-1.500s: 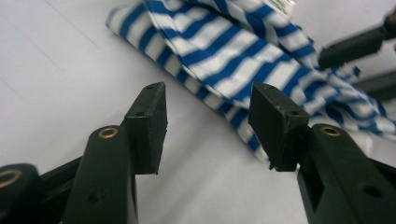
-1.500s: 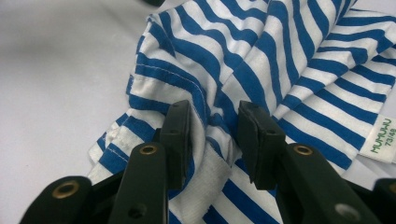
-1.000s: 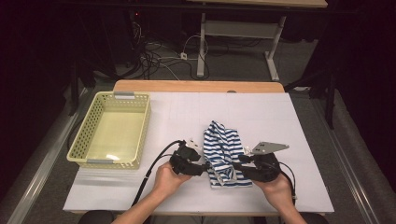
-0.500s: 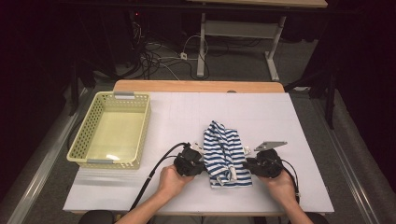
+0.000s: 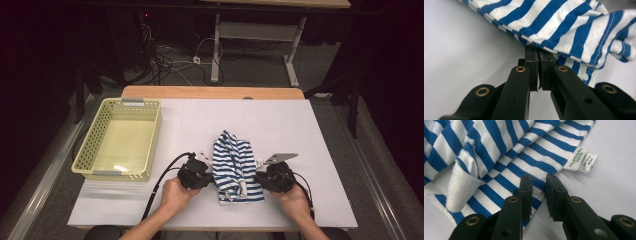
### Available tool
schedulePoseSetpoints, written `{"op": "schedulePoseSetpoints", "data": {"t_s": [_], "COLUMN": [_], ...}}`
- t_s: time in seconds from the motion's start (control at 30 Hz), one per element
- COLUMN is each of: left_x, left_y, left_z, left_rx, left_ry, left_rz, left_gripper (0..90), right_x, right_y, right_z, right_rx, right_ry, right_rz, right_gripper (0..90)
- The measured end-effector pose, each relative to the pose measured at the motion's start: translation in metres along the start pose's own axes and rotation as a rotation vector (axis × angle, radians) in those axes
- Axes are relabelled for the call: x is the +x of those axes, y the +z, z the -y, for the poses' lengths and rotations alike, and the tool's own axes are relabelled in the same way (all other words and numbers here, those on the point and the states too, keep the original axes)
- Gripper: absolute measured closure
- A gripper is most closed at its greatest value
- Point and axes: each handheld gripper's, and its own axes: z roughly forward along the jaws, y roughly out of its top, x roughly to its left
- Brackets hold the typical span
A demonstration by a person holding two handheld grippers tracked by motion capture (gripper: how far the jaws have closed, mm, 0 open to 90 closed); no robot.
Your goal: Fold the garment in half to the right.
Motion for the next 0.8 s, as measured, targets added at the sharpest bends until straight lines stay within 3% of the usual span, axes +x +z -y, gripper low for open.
{"op": "schedulePoseSetpoints", "data": {"t_s": [0.2, 0.33, 0.4, 0.53, 0.63, 0.8], "left_x": [0.007, 0.011, 0.011, 0.013, 0.014, 0.012], "left_y": [-0.016, -0.016, -0.013, -0.011, -0.012, -0.014], "left_z": [0.016, 0.025, 0.026, 0.024, 0.025, 0.026], "left_rx": [-0.012, -0.022, -0.017, -0.025, -0.033, -0.051], "left_ry": [-0.025, -0.037, -0.034, -0.035, -0.040, -0.039], "left_rz": [-0.024, -0.034, -0.033, -0.016, -0.013, -0.016], "left_gripper": [85.0, 84.7, 84.5, 83.3, 79.8, 73.9], "right_x": [0.016, 0.022, 0.023, 0.024, 0.030, 0.050], "right_y": [0.009, 0.012, 0.010, -0.002, -0.011, -0.013], "right_z": [-0.009, -0.011, -0.010, -0.015, -0.027, -0.059], "right_rx": [0.003, 0.000, 0.003, -0.046, -0.083, -0.096], "right_ry": [-0.034, -0.056, -0.054, -0.048, -0.076, -0.130], "right_rz": [-0.021, -0.026, -0.024, -0.013, -0.031, -0.087], "right_gripper": [76.3, 74.4, 70.0, 67.7, 68.3, 69.1]}}
